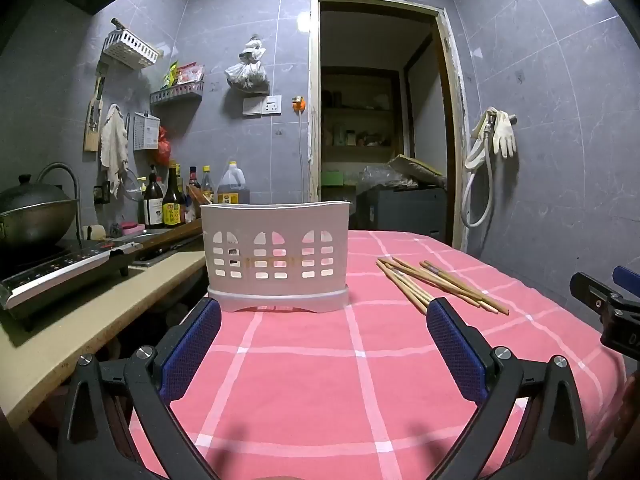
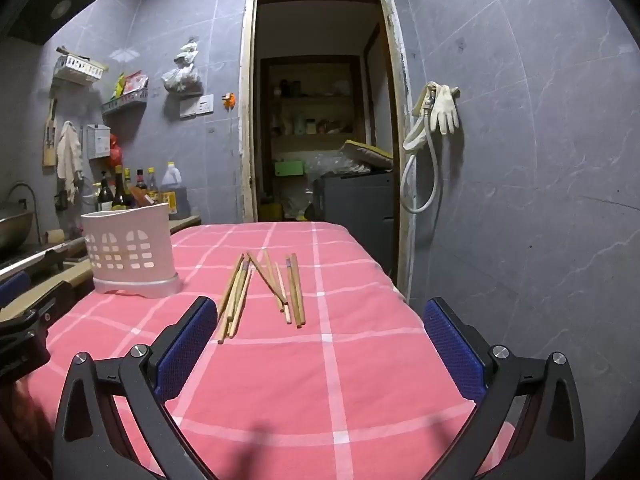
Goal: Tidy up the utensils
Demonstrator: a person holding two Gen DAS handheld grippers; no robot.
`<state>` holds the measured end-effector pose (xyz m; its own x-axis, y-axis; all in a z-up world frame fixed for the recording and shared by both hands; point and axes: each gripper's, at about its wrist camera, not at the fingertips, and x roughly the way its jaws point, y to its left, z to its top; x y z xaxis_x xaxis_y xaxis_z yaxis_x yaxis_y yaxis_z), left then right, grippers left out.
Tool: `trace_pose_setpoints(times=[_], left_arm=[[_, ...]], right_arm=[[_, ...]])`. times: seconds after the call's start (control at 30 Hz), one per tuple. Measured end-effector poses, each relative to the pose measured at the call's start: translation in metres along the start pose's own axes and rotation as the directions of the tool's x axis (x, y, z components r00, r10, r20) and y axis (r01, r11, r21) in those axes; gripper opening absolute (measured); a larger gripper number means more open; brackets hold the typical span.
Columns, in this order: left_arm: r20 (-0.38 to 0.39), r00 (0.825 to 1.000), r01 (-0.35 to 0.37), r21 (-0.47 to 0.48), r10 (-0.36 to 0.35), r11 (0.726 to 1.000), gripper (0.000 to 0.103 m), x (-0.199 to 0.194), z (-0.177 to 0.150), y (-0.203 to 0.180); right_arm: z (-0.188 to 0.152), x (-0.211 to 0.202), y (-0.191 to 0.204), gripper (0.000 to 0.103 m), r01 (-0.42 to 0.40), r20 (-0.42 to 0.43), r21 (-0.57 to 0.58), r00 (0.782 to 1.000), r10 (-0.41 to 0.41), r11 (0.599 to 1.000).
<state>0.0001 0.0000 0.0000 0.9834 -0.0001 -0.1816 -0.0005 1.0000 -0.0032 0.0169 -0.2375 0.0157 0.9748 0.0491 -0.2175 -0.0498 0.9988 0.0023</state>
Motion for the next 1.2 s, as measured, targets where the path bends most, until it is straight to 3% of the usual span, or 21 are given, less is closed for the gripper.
trace_pose_setpoints(times=[1.2], left_arm=[[-0.005,1.0,0.0,0.002,0.0,1.0,0.101,0.0001,0.0,-0.0001]], right_arm=[[-0.0017,0.0014,0.0012,0.103,-0.004,-0.008,0.009,1.0,0.005,1.0]])
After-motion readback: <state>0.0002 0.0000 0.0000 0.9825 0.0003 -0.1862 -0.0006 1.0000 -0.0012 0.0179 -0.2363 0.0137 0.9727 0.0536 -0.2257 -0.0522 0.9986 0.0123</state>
